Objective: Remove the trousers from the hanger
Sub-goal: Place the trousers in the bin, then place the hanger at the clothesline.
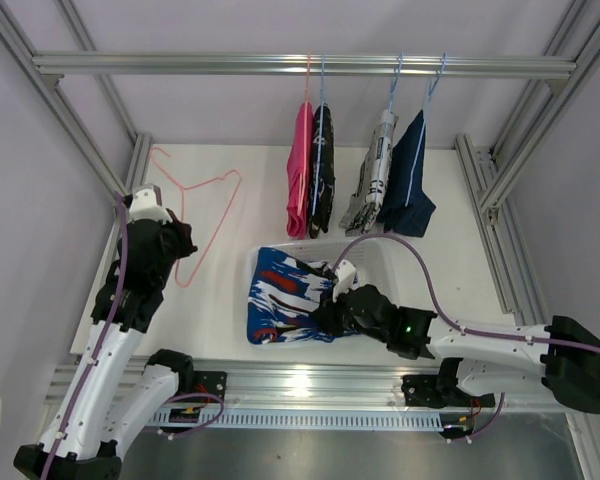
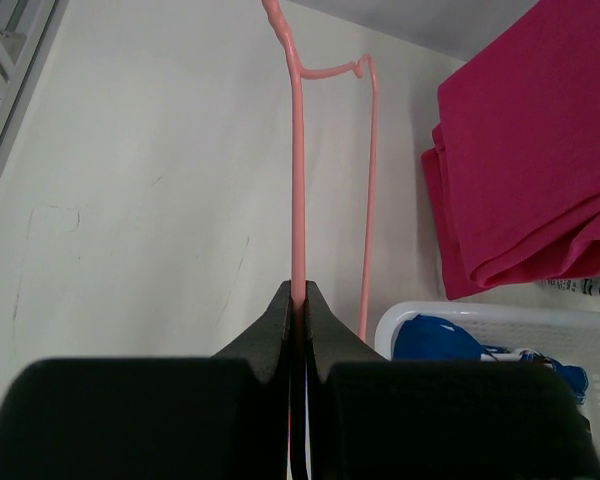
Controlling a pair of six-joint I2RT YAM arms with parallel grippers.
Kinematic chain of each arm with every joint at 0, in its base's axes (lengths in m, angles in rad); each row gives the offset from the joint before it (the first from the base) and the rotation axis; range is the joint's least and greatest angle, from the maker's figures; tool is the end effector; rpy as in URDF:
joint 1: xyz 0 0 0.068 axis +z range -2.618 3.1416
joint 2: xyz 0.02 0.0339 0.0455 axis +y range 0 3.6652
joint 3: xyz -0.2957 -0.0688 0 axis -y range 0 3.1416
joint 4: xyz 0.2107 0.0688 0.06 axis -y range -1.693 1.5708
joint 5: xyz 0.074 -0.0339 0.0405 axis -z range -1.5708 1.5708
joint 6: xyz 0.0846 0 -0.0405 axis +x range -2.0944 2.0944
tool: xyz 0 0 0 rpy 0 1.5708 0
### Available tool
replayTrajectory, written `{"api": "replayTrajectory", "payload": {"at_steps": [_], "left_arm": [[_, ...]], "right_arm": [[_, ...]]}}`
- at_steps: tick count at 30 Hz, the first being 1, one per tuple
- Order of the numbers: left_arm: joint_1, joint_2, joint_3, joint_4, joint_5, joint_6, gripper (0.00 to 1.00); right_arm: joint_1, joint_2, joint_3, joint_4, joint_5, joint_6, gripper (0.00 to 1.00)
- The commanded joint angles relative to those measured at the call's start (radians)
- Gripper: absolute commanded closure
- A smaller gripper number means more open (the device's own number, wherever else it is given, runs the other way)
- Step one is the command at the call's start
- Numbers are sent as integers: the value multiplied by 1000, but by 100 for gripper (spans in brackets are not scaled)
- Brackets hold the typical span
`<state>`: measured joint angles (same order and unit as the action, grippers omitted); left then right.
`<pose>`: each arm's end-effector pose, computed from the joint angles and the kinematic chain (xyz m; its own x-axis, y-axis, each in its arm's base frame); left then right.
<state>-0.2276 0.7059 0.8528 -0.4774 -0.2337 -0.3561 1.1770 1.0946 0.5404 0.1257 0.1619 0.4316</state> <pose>0.1432 -0.0131 0.3448 -0.2984 -0.2790 -0.9127 -0.1045 0.9601 -0.2593 0.1041 0.2150 0.2510 -0.5025 -0.1335 -0.8542 -0.7100 0.6274 0.3197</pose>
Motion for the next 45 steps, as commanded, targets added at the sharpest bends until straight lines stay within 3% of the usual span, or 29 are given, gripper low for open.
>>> {"api": "replayTrajectory", "payload": {"at_steps": [1,10,24,33,45], "left_arm": [[-12,-13,40,26,-6,23,100],[-56,-43,55,23,-30,69,100],[-67,-132,242,-18,-95,235,100],[-67,-8,368,-4,-144,330,100],[-67,242,527,66,-191,414,100]], "right_arm": [[-7,49,-78,34,41,61,80],[-4,208,-106,124,30,136,85],[7,34,-62,91,56,87,84],[9,76,-22,117,34,39,89],[-30,255,113,140,-73,-19,94]]}}
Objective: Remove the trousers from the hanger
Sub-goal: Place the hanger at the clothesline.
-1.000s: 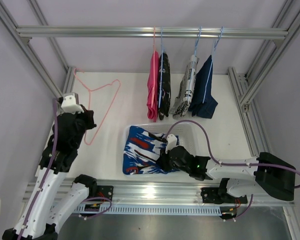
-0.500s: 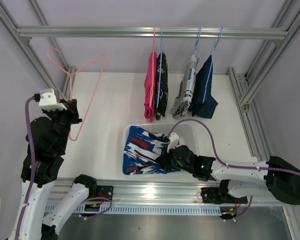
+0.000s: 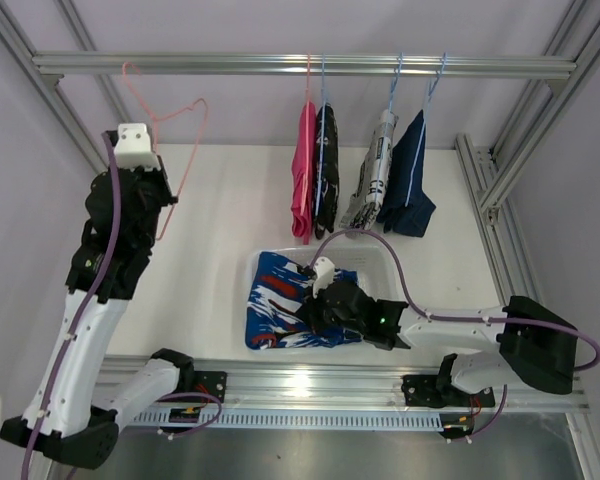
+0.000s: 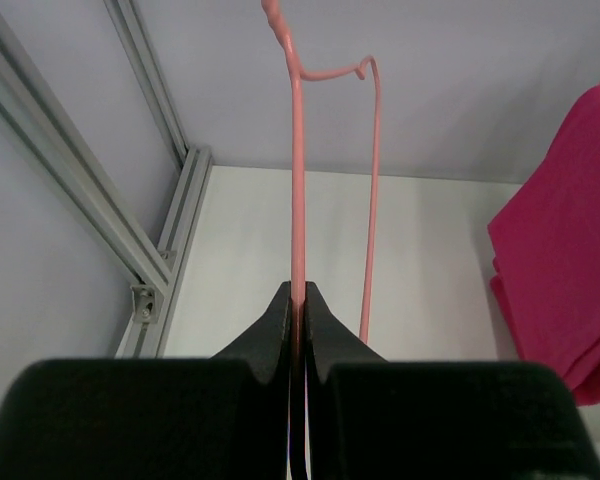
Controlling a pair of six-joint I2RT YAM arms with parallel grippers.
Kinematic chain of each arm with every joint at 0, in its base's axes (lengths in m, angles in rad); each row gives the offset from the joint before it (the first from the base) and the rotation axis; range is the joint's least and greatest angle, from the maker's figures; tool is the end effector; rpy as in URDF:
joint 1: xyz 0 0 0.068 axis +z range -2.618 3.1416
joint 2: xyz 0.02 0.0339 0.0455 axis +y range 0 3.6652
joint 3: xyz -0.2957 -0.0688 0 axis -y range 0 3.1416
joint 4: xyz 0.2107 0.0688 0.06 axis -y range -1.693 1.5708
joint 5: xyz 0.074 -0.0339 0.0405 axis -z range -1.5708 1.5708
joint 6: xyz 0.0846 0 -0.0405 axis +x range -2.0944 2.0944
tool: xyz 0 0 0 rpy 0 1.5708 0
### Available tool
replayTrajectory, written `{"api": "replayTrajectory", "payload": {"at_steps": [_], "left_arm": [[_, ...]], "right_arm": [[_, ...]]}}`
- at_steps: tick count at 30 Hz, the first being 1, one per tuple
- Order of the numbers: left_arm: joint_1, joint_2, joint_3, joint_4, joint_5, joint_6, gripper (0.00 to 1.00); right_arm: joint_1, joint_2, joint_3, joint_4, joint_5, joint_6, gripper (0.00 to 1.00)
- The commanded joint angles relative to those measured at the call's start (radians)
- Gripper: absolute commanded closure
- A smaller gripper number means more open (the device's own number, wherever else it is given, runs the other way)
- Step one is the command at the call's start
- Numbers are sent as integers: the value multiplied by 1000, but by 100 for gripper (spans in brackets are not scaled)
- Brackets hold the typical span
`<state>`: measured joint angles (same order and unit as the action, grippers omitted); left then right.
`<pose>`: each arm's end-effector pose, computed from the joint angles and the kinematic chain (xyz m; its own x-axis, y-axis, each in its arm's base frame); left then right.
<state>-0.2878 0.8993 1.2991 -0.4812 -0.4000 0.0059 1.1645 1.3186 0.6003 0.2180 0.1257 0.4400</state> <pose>0.1610 -0.0133 0.4699 -0.0786 0.0289 -0.9965 -0.1103 0.9932 0.0375 0.1216 0.2557 0.2306 -0.5412 -0.1886 -0.8195 -0.7045 0.6339 0.3193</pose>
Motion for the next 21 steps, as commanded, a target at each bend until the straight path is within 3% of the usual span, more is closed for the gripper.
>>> {"api": "replayTrajectory", "payload": {"at_steps": [1,15,21], "left_arm": [[-7,65,91,76,-26,60,100],[5,439,487,60,7,121,100],[44,513,531,52,78,94,100]], "right_arm": [[-25,42,58,56,-66,-30,95],[-147,275,72,193,-322,25,100],[-161,303,72,207,-336,31,100]]}}
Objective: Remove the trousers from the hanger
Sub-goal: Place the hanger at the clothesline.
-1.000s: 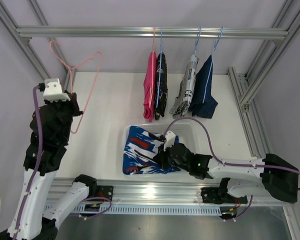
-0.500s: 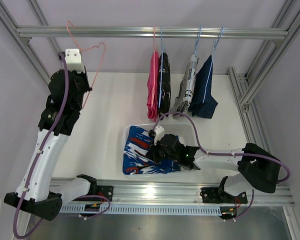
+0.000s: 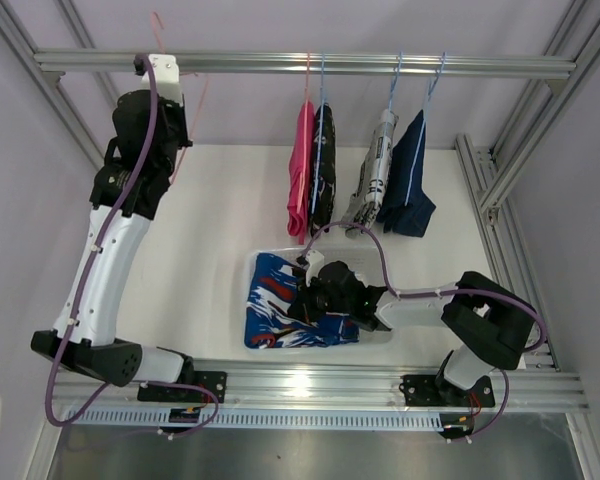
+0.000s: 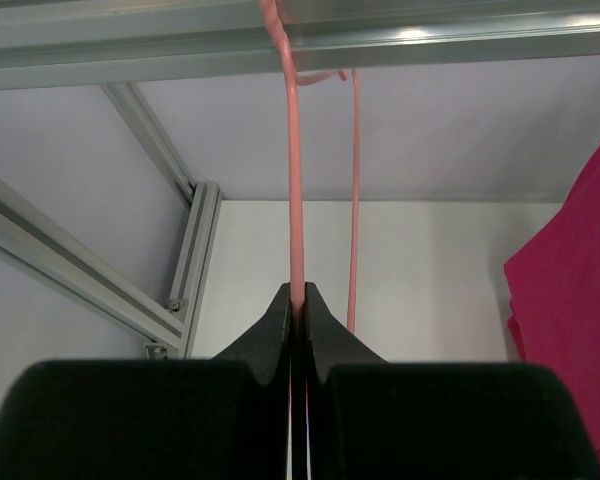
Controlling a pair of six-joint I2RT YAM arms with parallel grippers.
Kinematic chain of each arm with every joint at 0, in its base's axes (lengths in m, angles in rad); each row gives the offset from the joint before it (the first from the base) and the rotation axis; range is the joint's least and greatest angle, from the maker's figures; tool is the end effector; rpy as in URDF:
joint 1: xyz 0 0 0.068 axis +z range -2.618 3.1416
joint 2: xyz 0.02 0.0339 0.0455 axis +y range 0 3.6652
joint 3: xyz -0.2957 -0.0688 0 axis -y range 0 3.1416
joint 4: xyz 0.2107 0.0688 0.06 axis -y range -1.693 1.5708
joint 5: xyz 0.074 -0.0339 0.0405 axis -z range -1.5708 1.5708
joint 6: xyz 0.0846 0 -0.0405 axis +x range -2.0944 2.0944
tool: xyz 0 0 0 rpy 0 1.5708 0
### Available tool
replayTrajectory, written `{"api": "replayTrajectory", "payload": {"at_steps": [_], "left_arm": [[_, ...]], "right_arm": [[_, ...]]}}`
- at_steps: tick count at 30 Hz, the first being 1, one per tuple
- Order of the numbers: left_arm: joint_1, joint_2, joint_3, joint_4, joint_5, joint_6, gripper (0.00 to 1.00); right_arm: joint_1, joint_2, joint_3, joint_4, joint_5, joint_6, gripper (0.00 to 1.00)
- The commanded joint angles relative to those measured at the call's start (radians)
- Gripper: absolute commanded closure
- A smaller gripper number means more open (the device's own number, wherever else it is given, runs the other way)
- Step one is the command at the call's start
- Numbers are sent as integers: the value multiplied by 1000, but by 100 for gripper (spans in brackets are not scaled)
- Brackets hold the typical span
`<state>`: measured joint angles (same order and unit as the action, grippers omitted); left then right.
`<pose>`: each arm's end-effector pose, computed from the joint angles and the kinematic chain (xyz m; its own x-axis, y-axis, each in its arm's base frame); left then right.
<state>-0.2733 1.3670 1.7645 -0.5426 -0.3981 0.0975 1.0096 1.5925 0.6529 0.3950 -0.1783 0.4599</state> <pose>0.2800 -0.0444 0.5180 -0.1503 0.1353 -0.9793 -0.1064 0.9826 0.1521 0.1649 0.2905 0.1930 -0.6527 -0.2176 -0.7257 -0.6966 0.5489 0.4620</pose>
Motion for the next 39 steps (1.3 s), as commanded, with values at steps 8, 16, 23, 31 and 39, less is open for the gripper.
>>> {"api": "replayTrajectory", "payload": {"at_steps": [8,16,23,31,39], "left_arm": [[74,101,52,96,120,-22,99],[77,53,-45,105,130,-30,100],[77,0,-114,105,139,-44,100],[77,-54,-194,110,131,-47,100],[77,-83,-258,127,125,-50,100]], "right_arm": [[-17,57,19,44,-49,17,100],[-17,53,19,42,-55,19,100],[-16,50,16,44,-61,19,100],[-9,50,16,47,-66,20,100],[-8,55,16,45,-62,19,100]]}}
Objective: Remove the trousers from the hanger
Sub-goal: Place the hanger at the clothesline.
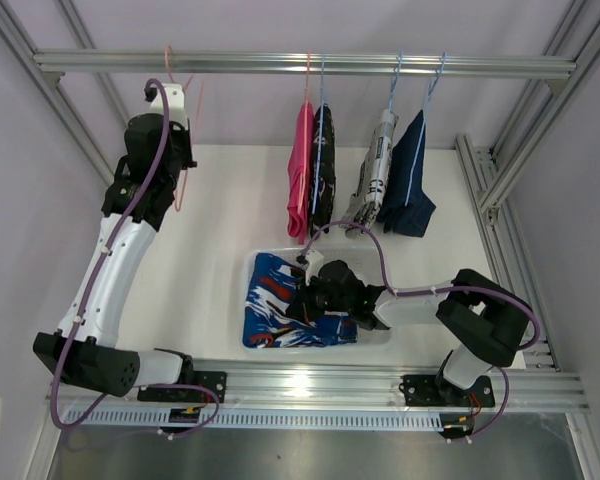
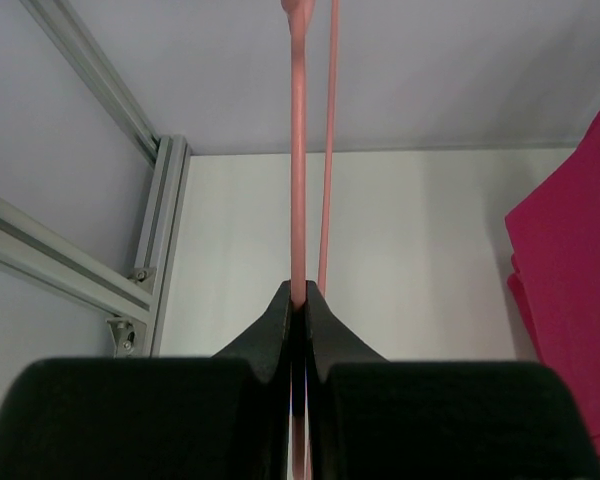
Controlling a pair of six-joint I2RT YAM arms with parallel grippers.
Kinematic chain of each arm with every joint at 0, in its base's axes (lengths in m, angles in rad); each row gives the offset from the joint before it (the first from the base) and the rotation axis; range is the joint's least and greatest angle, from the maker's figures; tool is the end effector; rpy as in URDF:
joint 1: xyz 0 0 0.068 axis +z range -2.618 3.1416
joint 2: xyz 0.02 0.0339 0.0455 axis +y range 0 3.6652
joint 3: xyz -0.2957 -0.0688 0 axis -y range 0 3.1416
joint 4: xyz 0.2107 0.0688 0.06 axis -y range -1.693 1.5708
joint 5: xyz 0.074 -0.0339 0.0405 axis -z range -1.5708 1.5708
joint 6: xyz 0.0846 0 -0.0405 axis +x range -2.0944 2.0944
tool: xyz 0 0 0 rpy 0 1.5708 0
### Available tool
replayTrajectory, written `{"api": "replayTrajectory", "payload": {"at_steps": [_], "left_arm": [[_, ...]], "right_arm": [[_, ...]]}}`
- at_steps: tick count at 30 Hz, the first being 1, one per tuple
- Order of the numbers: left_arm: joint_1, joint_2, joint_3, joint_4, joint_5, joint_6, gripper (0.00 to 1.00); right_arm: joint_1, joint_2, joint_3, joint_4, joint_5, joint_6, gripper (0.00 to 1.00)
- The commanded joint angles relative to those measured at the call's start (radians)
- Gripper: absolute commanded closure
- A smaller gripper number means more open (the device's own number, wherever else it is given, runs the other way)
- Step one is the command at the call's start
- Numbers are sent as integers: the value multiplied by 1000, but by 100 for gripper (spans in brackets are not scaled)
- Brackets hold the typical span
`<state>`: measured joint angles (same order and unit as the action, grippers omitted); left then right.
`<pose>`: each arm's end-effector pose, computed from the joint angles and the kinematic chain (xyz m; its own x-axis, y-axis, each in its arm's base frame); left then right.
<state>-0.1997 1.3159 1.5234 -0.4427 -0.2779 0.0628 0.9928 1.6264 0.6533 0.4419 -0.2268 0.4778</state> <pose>0.2892 -0.0348 0.4656 -0.2324 0.1086 -0.9665 -0.0562 0.9906 0.1248 0.1695 0.2947 0.1891 -0.6697 -0.2066 -0.7133 -0.6915 0.5236 0.4976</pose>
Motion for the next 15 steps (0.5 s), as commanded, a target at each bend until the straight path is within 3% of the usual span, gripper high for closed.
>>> {"api": "replayTrajectory", "payload": {"at_steps": [1,13,15], "left_arm": [[3,-33,-19,27,5,-20,99],[2,-60,-77,21,-33,-44,99],[2,-60,-78,19,-40,-49,95]], "right_arm": [[9,23,16,-2,-14,-1,100],[15,23,17,-2,-13,-1,100],[17,23,17,-2,-11,-1,100]]}}
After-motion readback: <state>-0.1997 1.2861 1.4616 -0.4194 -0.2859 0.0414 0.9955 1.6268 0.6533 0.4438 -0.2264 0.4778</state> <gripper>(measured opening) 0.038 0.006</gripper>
